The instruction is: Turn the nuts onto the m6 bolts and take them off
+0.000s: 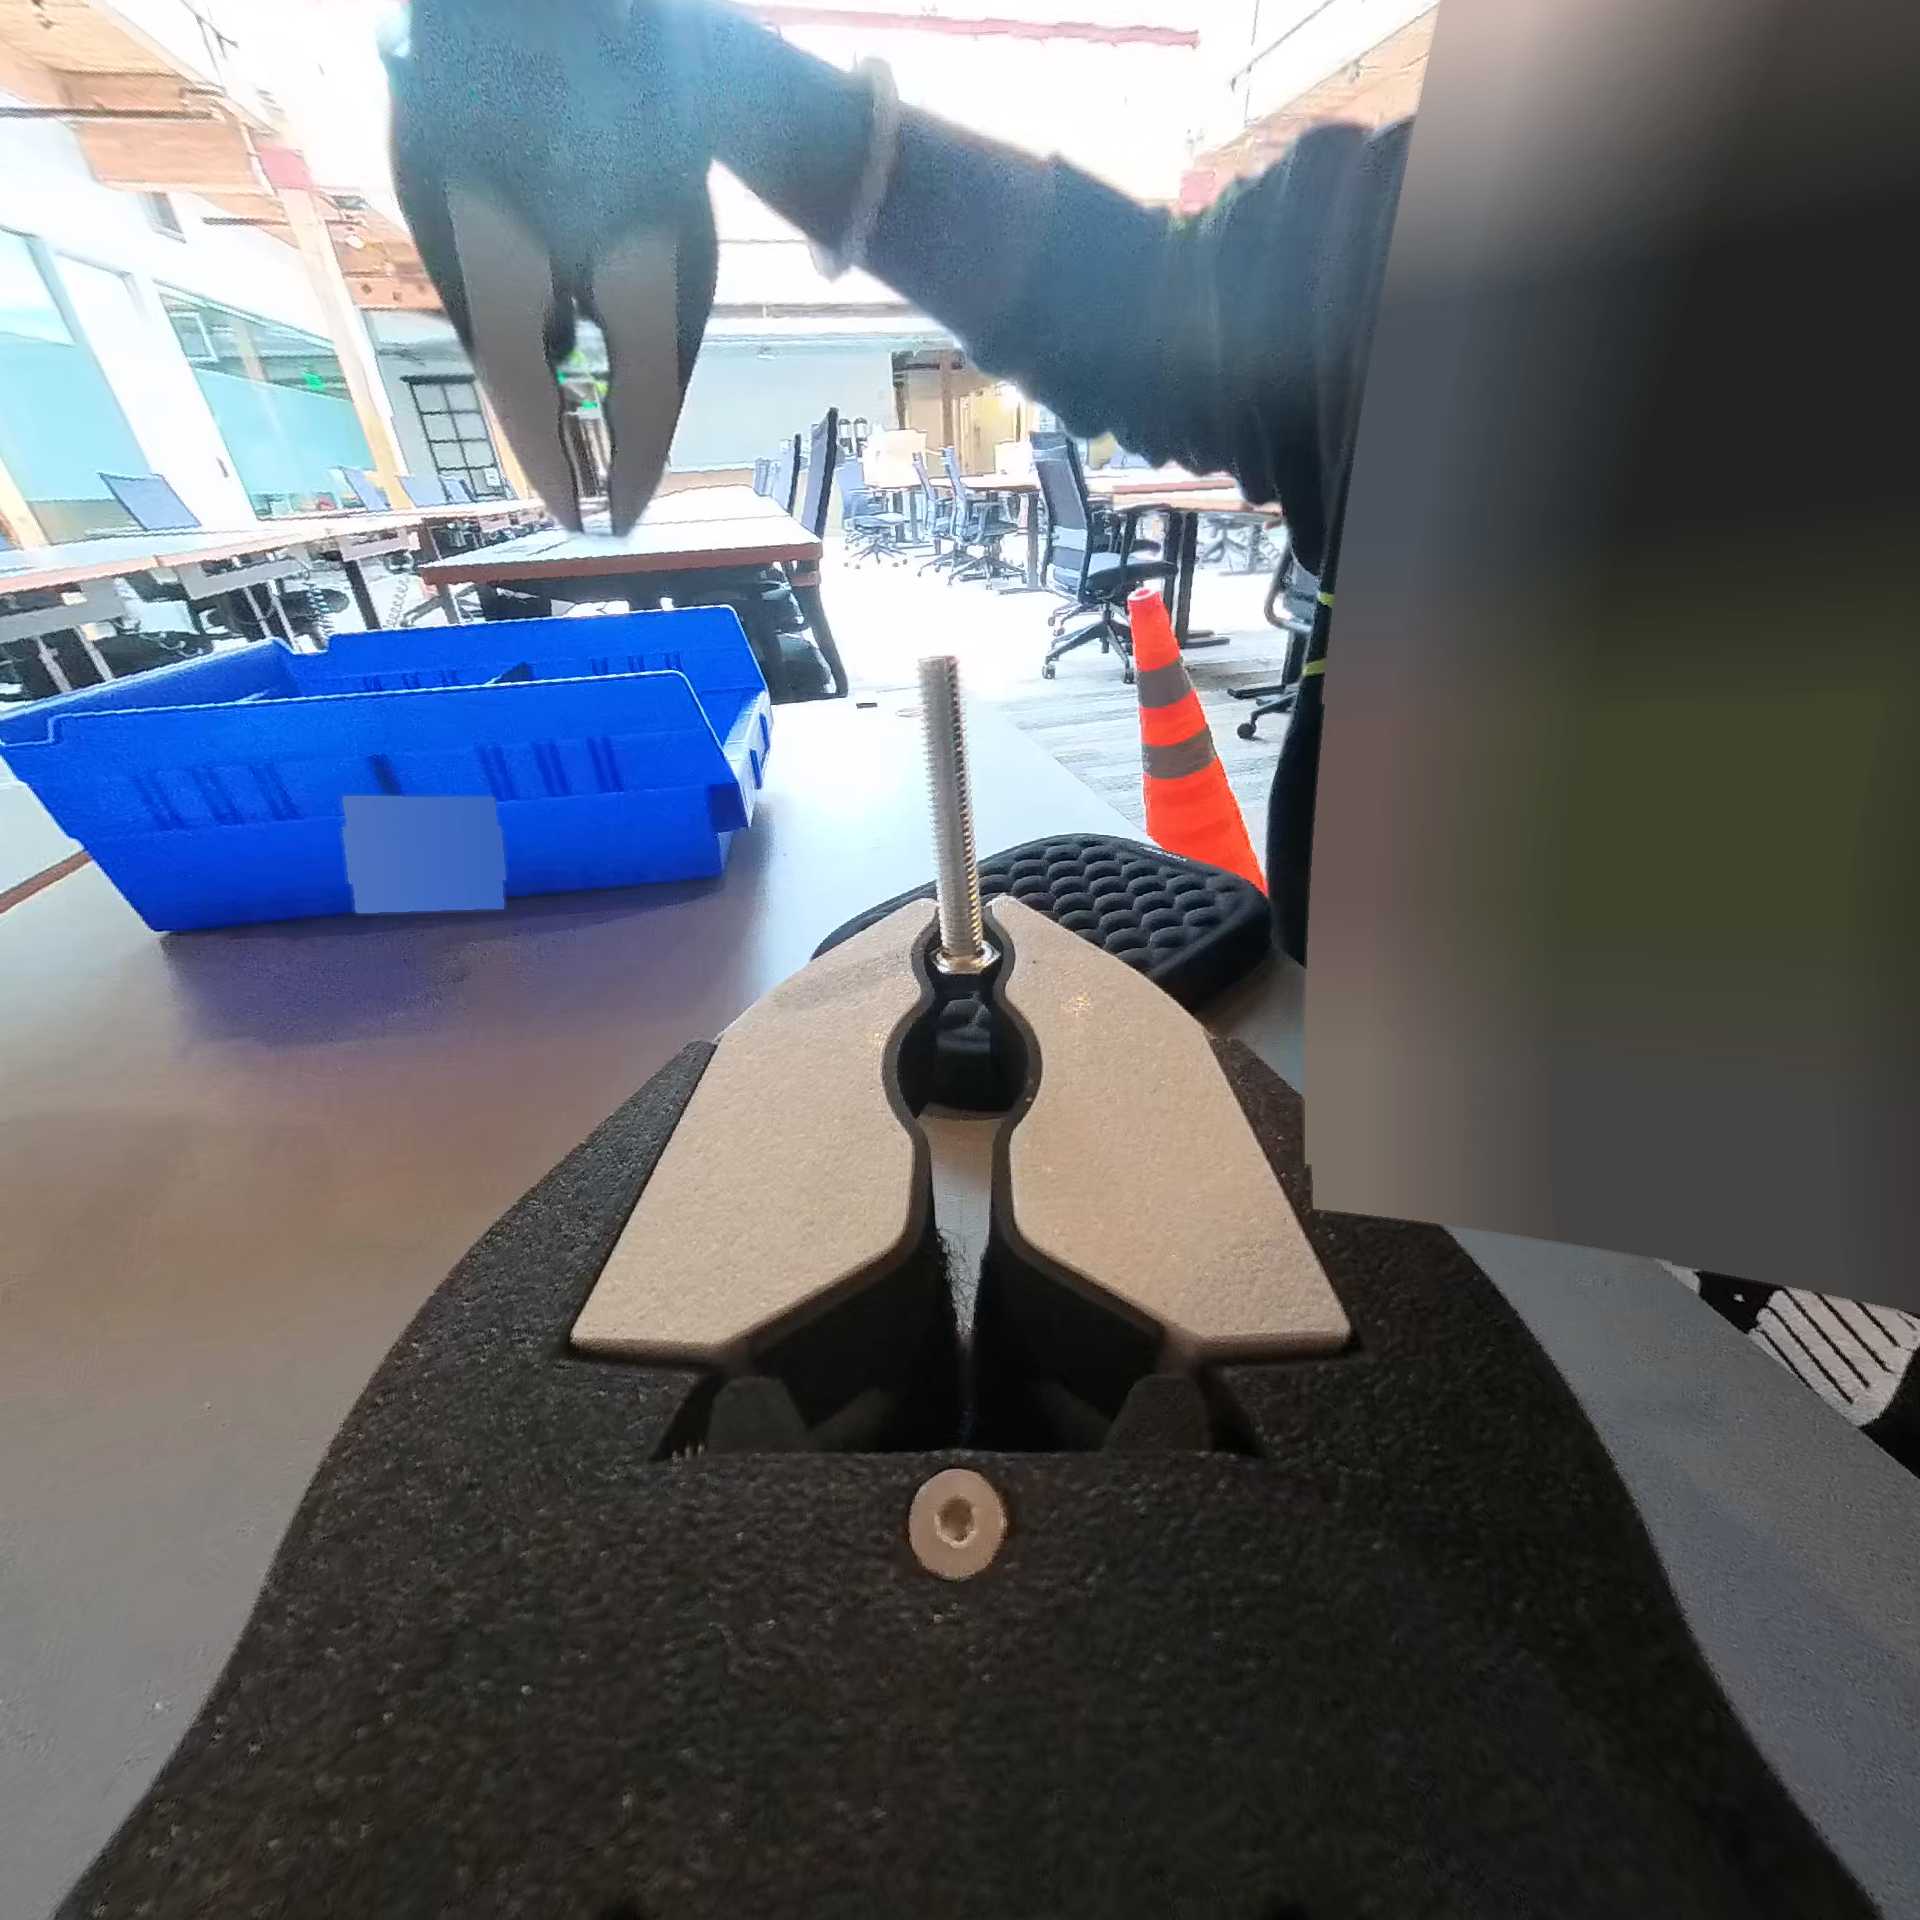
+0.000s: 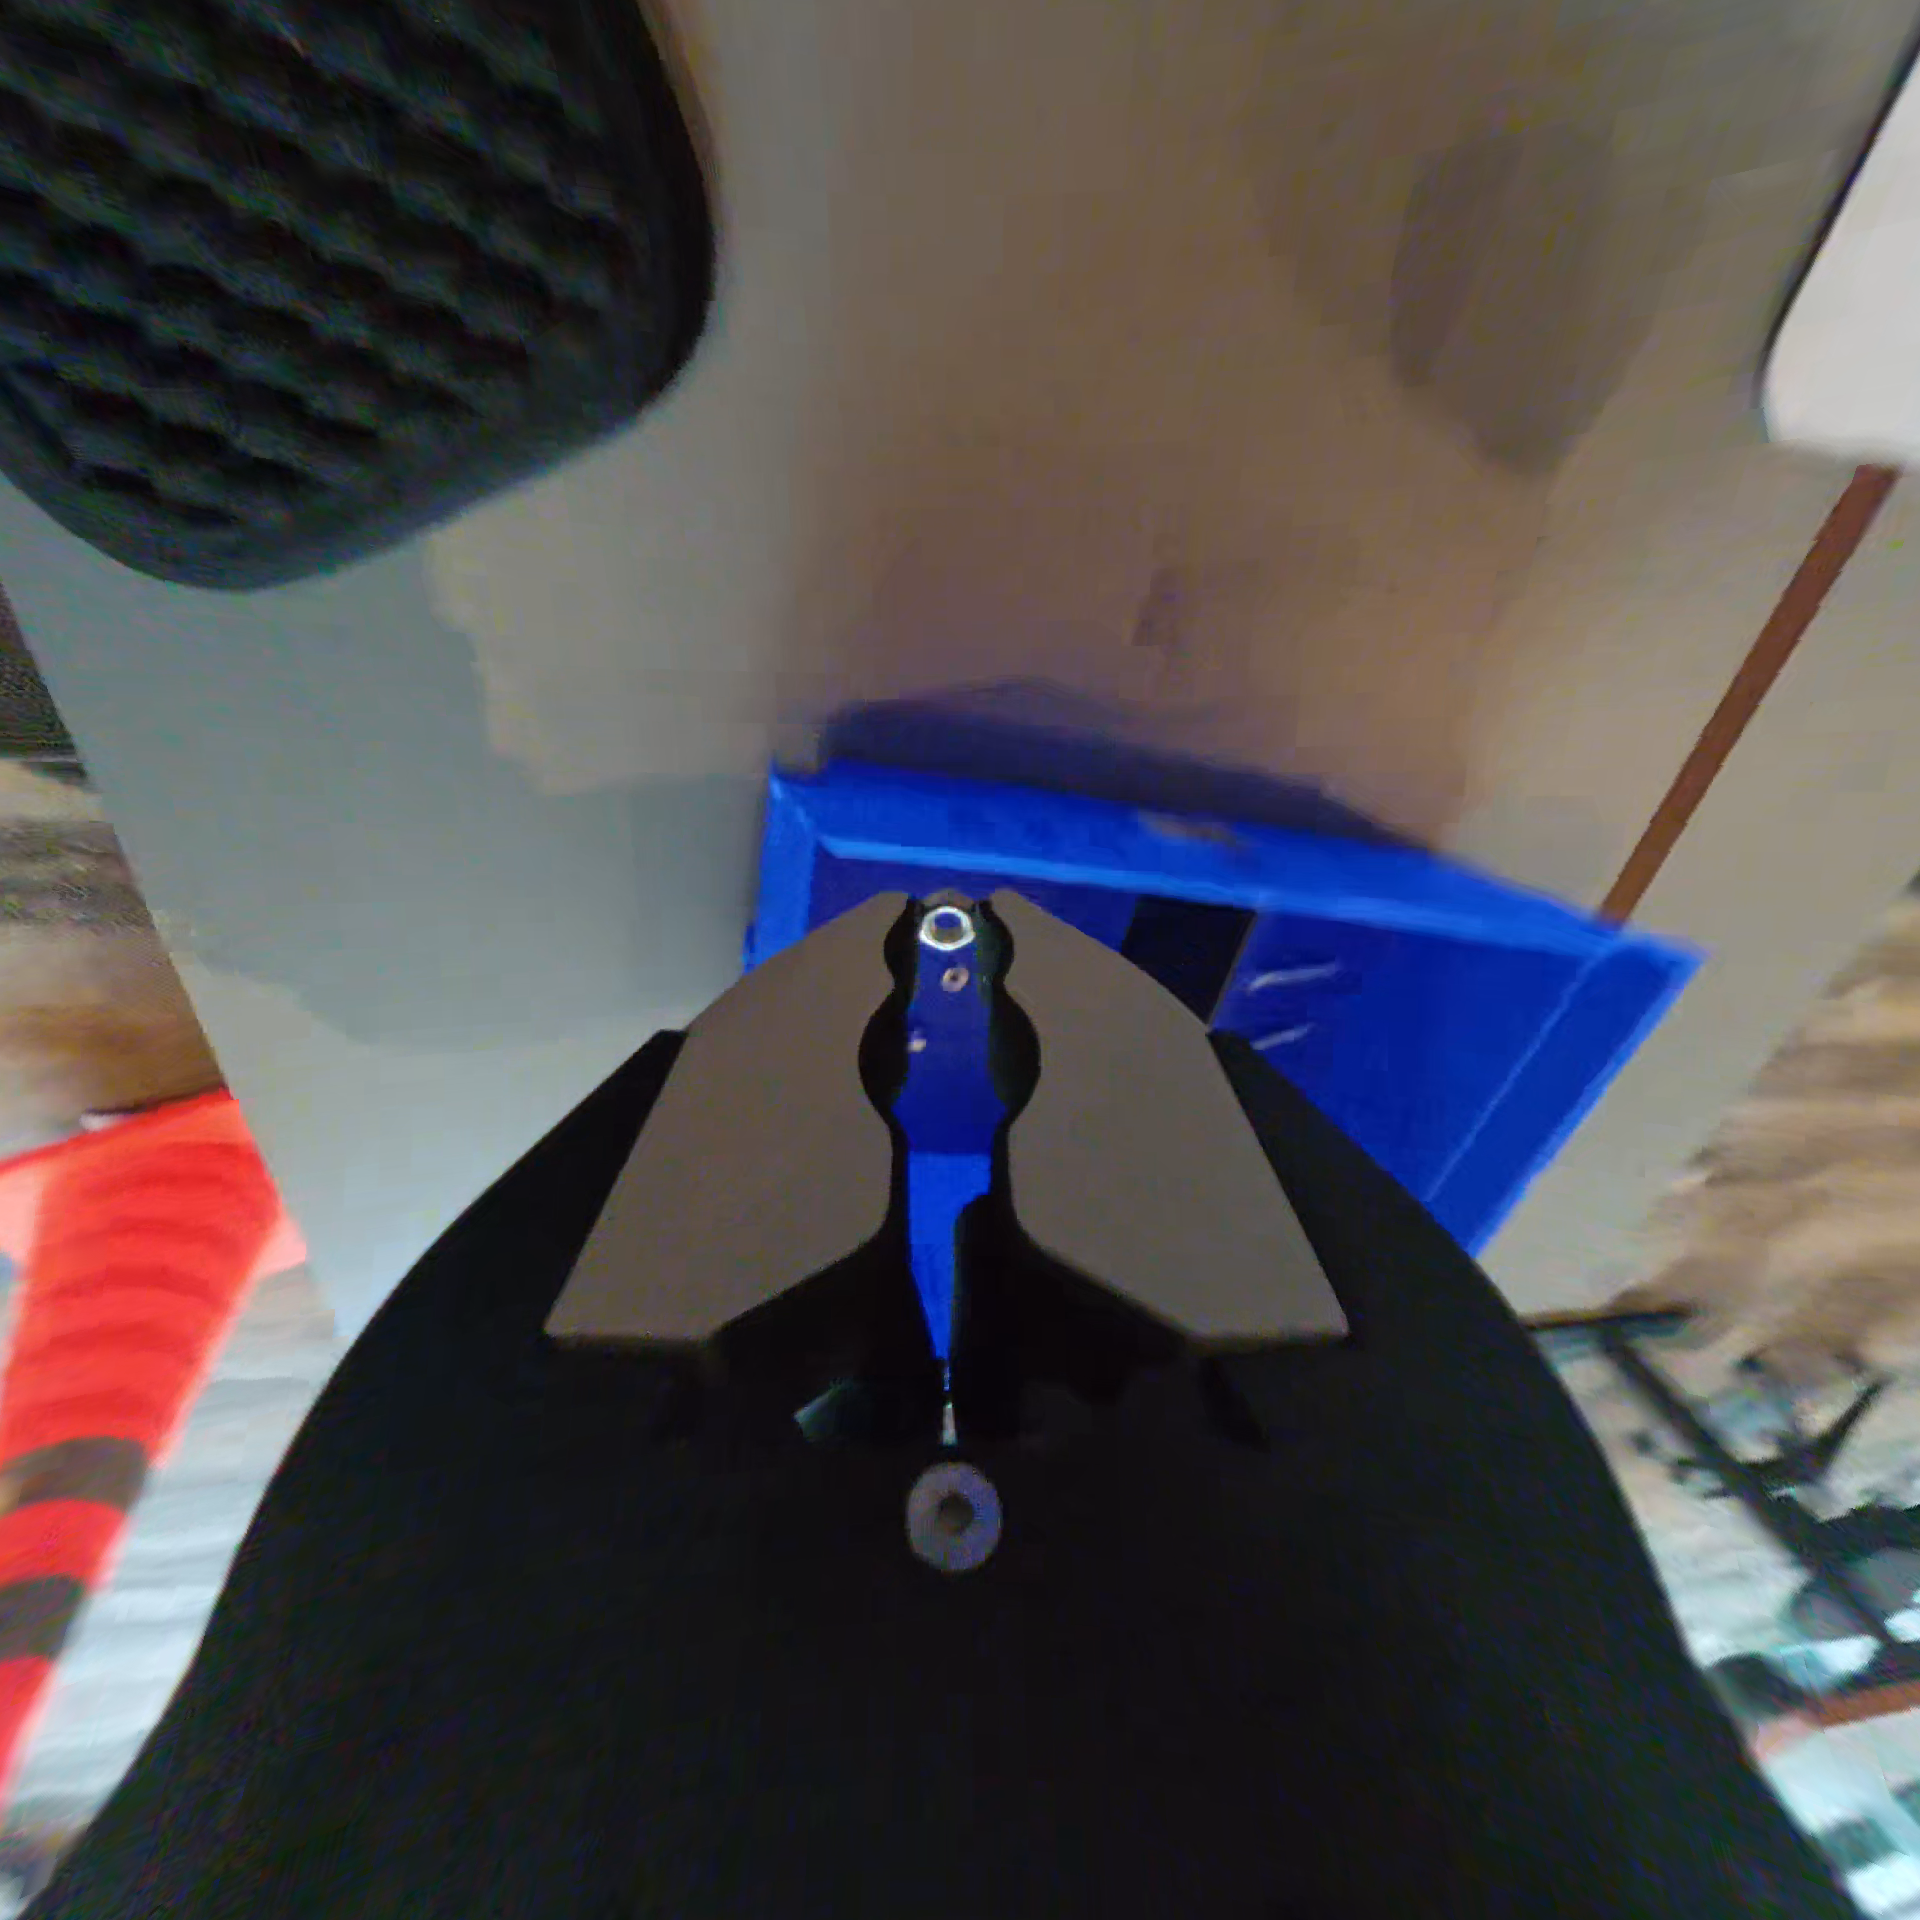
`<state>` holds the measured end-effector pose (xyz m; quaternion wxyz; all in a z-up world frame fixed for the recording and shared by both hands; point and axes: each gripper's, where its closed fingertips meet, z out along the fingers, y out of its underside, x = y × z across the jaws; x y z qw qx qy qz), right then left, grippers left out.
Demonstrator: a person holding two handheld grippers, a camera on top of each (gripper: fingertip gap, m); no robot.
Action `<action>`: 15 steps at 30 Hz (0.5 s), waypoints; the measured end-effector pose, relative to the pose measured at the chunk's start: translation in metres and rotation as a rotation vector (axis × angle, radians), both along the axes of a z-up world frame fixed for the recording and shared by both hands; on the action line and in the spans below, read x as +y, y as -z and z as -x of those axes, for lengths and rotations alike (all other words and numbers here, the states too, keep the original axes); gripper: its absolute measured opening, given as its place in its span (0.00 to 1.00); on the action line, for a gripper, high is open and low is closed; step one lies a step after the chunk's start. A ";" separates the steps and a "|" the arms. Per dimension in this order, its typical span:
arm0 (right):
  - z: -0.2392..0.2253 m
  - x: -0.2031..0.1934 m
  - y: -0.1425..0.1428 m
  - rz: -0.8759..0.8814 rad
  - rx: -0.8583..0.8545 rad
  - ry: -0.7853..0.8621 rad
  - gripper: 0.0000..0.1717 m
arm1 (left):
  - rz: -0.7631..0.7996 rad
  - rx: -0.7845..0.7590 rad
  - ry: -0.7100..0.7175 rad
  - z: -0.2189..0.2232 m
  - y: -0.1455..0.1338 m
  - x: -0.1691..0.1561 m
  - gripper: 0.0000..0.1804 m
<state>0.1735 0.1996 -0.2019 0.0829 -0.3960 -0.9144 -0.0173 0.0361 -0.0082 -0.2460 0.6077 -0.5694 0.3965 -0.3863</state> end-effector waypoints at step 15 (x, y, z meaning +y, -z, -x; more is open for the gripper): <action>-0.080 0.115 0.119 0.042 -0.061 0.436 0.05 | -0.002 0.003 -0.027 0.000 0.000 0.003 0.02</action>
